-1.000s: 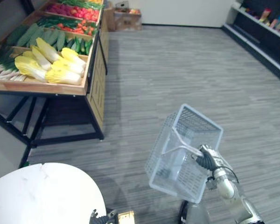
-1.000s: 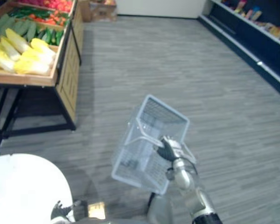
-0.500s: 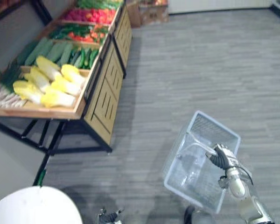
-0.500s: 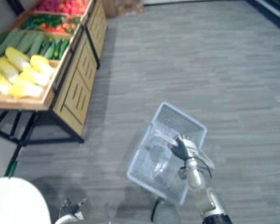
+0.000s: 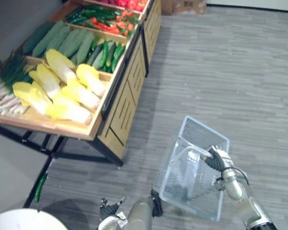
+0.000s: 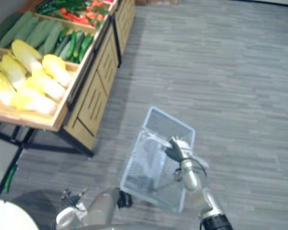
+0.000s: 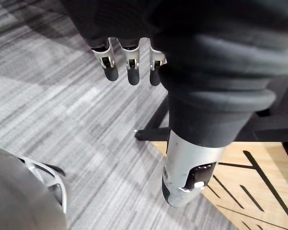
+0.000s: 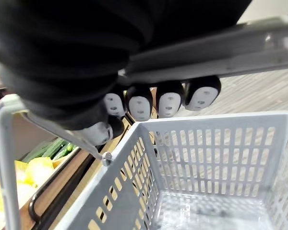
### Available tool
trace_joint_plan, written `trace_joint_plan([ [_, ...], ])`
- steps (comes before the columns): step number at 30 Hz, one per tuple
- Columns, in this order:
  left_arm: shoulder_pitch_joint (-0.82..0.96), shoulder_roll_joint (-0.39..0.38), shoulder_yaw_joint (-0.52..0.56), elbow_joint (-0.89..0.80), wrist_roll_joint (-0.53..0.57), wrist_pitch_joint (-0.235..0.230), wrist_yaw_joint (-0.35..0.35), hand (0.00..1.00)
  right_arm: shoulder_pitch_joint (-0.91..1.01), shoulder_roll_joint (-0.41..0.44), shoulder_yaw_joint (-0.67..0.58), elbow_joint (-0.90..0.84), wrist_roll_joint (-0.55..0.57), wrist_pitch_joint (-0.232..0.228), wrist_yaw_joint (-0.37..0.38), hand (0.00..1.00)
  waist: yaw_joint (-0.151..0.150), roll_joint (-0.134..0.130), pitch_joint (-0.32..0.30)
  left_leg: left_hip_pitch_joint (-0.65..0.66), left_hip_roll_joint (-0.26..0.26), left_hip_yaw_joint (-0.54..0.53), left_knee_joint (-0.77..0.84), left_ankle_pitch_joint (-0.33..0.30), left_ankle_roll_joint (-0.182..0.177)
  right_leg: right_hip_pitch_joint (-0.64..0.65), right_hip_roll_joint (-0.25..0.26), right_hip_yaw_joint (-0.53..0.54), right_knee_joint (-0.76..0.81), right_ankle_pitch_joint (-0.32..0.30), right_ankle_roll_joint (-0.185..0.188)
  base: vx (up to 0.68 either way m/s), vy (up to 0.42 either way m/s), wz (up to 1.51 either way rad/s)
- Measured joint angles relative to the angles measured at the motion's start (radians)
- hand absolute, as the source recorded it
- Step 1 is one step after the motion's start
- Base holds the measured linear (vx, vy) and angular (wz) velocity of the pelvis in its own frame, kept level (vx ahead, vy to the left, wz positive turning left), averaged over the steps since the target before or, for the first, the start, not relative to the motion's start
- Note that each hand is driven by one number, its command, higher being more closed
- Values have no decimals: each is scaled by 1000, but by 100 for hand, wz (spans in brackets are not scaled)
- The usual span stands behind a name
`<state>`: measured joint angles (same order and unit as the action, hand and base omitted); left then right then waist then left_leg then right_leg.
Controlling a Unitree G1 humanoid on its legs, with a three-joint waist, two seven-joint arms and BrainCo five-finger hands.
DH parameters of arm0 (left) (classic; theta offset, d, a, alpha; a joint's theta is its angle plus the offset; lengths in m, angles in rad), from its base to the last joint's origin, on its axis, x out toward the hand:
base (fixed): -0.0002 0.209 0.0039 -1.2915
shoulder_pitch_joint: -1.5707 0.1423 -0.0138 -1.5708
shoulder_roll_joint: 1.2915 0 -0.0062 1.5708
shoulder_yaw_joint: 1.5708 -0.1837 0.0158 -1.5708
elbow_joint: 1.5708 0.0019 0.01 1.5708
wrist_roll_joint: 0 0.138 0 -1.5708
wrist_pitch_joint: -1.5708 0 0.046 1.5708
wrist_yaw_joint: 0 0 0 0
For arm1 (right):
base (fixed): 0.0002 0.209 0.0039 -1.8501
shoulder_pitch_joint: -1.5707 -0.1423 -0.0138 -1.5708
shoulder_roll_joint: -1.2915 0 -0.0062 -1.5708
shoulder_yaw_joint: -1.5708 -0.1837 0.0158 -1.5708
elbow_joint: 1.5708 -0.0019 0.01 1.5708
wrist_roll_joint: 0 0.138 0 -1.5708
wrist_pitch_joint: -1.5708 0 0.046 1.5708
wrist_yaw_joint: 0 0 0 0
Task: Pick vegetable in the basket
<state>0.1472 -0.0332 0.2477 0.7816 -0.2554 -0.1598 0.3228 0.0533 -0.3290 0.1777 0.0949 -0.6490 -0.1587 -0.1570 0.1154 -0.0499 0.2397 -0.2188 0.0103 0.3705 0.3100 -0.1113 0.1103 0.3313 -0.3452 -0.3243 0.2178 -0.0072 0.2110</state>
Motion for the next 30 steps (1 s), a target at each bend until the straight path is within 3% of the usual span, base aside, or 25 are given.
trace_joint_plan([
  [2, 5, -2, 9, -3, 2, 15, 13, 0, 2, 24, 0, 2, -1, -9, -5, 100, -3, -8, 0, 92, -33, -11, -58, -37, -5, -118, -58, 73, 298, 137, -53, 457, 226, 12],
  [3, 5, 13, -7, -5, 2, 21, 24, 0, 3, 47, 6, 11, -5, -13, -6, 100, -5, -28, 9, 166, -60, -34, -94, -54, -6, -240, -92, 119, 621, 217, -94, 465, 182, 48],
  [4, 11, 37, -41, -4, 2, 34, 24, 0, 11, 62, 11, 36, -7, -16, -6, 100, -23, -43, 8, 236, -80, -83, -123, -64, 9, -337, -66, 155, 872, 175, -132, 473, 173, 67],
  [5, 14, 49, -64, -4, 2, 39, 24, 0, 11, 67, 11, 48, -11, -17, -7, 100, -31, -36, 11, 268, -82, -107, -136, -67, 14, -372, -33, 164, 943, 142, -143, 516, 137, 108],
  [7, -1, 62, -104, -5, 4, 39, 21, 0, 7, 64, -19, 31, -15, -24, -18, 100, -71, -32, 12, 378, -87, -228, -187, -78, 30, -502, 69, 111, 1015, -23, -197, 624, 72, 165],
  [9, -9, 61, -104, -6, 3, 39, 22, 0, 17, 57, -20, 33, -15, -24, -20, 100, -86, -29, 14, 433, -88, -299, -204, -78, 30, -567, 69, 38, 931, -85, -198, 530, -5, 148],
  [10, -9, 53, -105, -9, 2, 39, 24, 0, 28, 60, -20, 36, -15, -22, -24, 100, -85, -25, 16, 464, -87, -333, -201, -79, 27, -612, 63, 1, 812, -109, -198, 567, -61, 138],
  [12, -3, 44, -111, -22, 2, 38, 25, 0, 29, 55, -25, 52, -16, -20, -26, 100, -88, -2, 17, 507, -63, -382, -187, -112, -29, -653, 97, 14, 578, -106, -192, 639, -110, 123],
  [13, 0, 48, -119, -21, 1, 38, 26, 0, 29, 53, -33, 72, -15, -20, -30, 100, -87, 8, 20, 529, -48, -400, -180, -131, -62, -663, 133, 64, 434, -93, -174, 611, -181, 113],
  [14, 3, 53, -125, -21, 1, 38, 26, 0, 35, 54, -49, 90, -12, -20, -30, 100, -86, 17, 19, 547, -28, -426, -163, -153, -96, -661, 175, 149, 240, -58, -132, 748, -260, 142],
  [15, 10, 55, -123, -25, 1, 38, 27, 0, 42, 55, -69, 108, -9, -22, -37, 100, -86, 19, 11, 562, -10, -447, -154, -180, -140, -657, 197, 234, 73, -7, -127, 796, -341, 147],
  [17, 21, 58, -115, -34, 2, 37, 33, 0, 55, 56, -113, 145, -9, -24, -48, 100, -87, 0, -3, 580, 10, -489, -130, -228, -189, -637, 202, 311, -69, 72, -135, 626, -337, 138],
  [18, 35, 67, -90, -34, 1, 38, 34, 0, 77, 59, -168, 198, -9, -21, -60, 100, -90, -9, -8, 604, 26, -547, -108, -267, -207, -617, 188, 337, -82, 188, -104, 533, -337, 132],
  [19, 21, 28, -80, -14, -4, 46, 47, 0, 38, 43, -227, 289, -6, -3, -72, 100, -85, 62, -8, 589, 93, -578, -72, -277, -210, -624, 229, 273, -6, 152, -123, 740, -496, 143],
  [20, 12, 1, -60, -21, -3, 42, 61, 0, 7, 39, -294, 381, -4, 23, -81, 100, -85, 70, -4, 556, 109, -609, -27, -220, -225, -638, 223, 238, 77, 103, -128, 536, -385, 108],
  [21, 11, -18, -37, -23, -3, 36, 77, 0, -12, 27, -331, 444, -3, 36, -95, 100, -83, 74, -7, 533, 121, -613, 6, -147, -214, -627, 214, 202, 109, 66, -147, 527, -395, 95],
  [22, 13, -22, -29, -20, -3, 36, 82, 0, -17, 21, -341, 470, -1, 43, -105, 100, -83, 72, -7, 520, 128, -616, 17, -110, -203, -618, 213, 184, 110, 58, -156, 518, -370, 75],
  [24, 17, -33, 20, -13, -8, 37, 134, 0, -21, 17, -376, 581, 43, 51, -140, 100, -88, 78, -13, 470, 155, -630, 72, 23, -193, -557, 222, 111, 59, 42, -180, 538, -367, 66],
  [27, 19, -33, 34, 28, -34, 37, 179, 0, -9, 19, -426, 699, 70, 64, -163, 100, -85, 67, -13, 385, 165, -575, 195, 132, -219, -461, 209, 58, -52, 40, -184, 305, -210, 53],
  [28, 19, -33, 34, 41, -47, 36, 185, 0, -3, 21, -469, 745, 76, 68, -172, 100, -90, 61, -8, 351, 188, -475, 219, 30, -222, -426, 197, 32, -85, 40, -184, 249, -171, 62],
  [30, 19, -33, 34, 40, -55, 34, 200, 0, 6, 31, -536, 801, 112, 83, -206, 100, -96, 60, -8, 320, 217, -292, 165, -22, -221, -393, 168, -7, -97, 40, -183, 117, -67, 74],
])
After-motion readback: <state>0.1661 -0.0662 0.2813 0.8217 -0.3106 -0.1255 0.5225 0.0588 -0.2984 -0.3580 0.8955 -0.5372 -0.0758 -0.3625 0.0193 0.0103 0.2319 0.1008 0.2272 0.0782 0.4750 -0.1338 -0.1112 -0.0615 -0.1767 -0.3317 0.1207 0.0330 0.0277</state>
